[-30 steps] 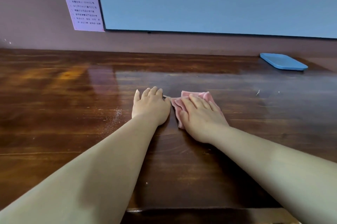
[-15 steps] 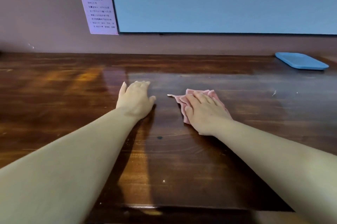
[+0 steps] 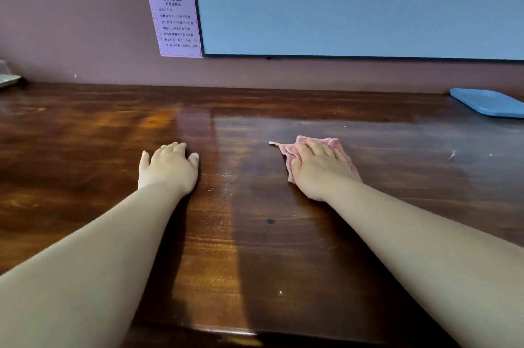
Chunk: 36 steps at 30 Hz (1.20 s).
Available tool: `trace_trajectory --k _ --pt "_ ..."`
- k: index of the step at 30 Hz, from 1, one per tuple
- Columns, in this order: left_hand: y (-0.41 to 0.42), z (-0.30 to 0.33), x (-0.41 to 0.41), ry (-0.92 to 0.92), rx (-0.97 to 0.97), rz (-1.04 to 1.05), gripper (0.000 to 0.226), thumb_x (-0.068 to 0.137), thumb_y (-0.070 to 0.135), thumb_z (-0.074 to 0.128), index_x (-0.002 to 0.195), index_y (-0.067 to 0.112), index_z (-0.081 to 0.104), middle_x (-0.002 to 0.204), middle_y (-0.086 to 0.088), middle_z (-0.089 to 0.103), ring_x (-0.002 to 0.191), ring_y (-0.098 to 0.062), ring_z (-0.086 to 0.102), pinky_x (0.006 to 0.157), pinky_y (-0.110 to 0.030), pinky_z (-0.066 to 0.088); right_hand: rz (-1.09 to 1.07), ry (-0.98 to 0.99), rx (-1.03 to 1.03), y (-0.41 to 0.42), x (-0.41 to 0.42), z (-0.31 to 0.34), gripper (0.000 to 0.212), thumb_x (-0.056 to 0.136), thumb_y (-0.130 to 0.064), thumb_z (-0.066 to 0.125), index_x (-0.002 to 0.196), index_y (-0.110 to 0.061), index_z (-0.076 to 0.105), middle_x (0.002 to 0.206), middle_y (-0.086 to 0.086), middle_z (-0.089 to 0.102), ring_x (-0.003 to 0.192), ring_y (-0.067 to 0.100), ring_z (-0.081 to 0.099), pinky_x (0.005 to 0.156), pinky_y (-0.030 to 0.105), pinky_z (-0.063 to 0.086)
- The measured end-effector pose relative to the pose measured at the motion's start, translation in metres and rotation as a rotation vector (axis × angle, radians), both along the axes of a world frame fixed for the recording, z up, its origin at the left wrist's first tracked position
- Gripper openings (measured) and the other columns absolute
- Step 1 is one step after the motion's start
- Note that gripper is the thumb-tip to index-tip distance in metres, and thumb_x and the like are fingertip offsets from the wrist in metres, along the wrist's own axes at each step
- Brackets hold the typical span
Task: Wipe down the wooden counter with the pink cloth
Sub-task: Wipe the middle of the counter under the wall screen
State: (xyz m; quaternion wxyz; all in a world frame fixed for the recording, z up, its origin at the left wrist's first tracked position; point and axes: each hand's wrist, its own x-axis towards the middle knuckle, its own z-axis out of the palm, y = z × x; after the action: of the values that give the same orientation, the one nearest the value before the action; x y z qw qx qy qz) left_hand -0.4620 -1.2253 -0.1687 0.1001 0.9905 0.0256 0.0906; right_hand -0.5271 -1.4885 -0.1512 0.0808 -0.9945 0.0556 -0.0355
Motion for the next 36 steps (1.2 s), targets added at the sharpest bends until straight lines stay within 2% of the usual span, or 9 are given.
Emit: trace_trajectory --k 5,12,18,25,29,31,36 --pt "0.000 -0.008 0.001 0.017 0.008 -0.003 0.057 0.101 0.046 0.021 0.151 0.021 0.029 0.160 0.002 0.021 0.148 -0.018 0.013 0.119 -0.043 0.003 0.111 0.039 -0.009 0.006 -0.024 -0.019 0.052 0.103 -0.038 0.021 0.154 -0.031 0.029 0.165 -0.001 0.020 0.153 0.018 0.013 0.124 0.041 0.008" --pt "0.000 -0.004 -0.001 0.033 0.018 -0.007 0.058 0.101 0.047 0.018 0.153 0.022 0.025 0.161 0.003 0.017 0.148 -0.017 0.009 0.119 -0.043 0.002 0.078 -0.026 0.011 0.021 0.005 -0.006 0.046 0.104 -0.034 0.022 0.145 -0.026 0.042 0.159 -0.003 0.034 0.147 0.018 0.025 0.122 0.040 0.015" --pt "0.001 -0.009 0.002 0.046 0.026 -0.008 0.058 0.101 0.047 0.016 0.153 0.022 0.023 0.161 0.003 0.016 0.148 -0.016 0.007 0.119 -0.043 0.001 0.229 -0.003 0.008 0.019 -0.021 -0.018 0.050 0.104 -0.035 0.021 0.153 -0.031 0.031 0.166 -0.001 0.020 0.153 0.016 0.012 0.124 0.038 0.007" --pt "0.001 -0.007 -0.001 0.047 0.027 -0.008 0.058 0.101 0.047 0.015 0.153 0.022 0.022 0.161 0.003 0.015 0.149 -0.016 0.007 0.119 -0.044 0.001 0.193 -0.006 0.013 0.033 0.007 -0.003 0.050 0.105 -0.032 0.020 0.154 -0.028 0.033 0.166 -0.005 0.021 0.153 0.014 0.013 0.124 0.038 0.008" --pt "0.001 -0.009 0.000 0.047 0.031 -0.014 0.058 0.101 0.047 0.015 0.153 0.021 0.021 0.161 0.003 0.015 0.149 -0.017 0.006 0.119 -0.044 0.001 0.273 0.000 -0.008 0.031 -0.010 -0.017 0.053 0.105 -0.034 0.020 0.157 -0.029 0.029 0.167 -0.005 0.018 0.154 0.013 0.010 0.124 0.035 0.005" --pt "0.001 -0.010 0.001 0.046 0.027 -0.013 0.059 0.101 0.047 0.015 0.153 0.021 0.021 0.161 0.002 0.015 0.149 -0.017 0.006 0.119 -0.044 0.002 0.290 -0.025 -0.001 0.030 -0.007 -0.016 0.051 0.104 -0.035 0.021 0.154 -0.032 0.033 0.166 -0.007 0.022 0.153 0.012 0.013 0.124 0.034 0.008" --pt "0.001 -0.006 -0.001 0.043 0.019 -0.026 0.058 0.101 0.046 0.016 0.153 0.021 0.022 0.161 0.001 0.016 0.149 -0.018 0.007 0.119 -0.044 0.002 0.204 -0.003 -0.002 0.043 0.021 -0.004 0.051 0.105 -0.033 0.018 0.154 -0.030 0.033 0.166 -0.008 0.022 0.152 0.013 0.015 0.124 0.037 0.010"
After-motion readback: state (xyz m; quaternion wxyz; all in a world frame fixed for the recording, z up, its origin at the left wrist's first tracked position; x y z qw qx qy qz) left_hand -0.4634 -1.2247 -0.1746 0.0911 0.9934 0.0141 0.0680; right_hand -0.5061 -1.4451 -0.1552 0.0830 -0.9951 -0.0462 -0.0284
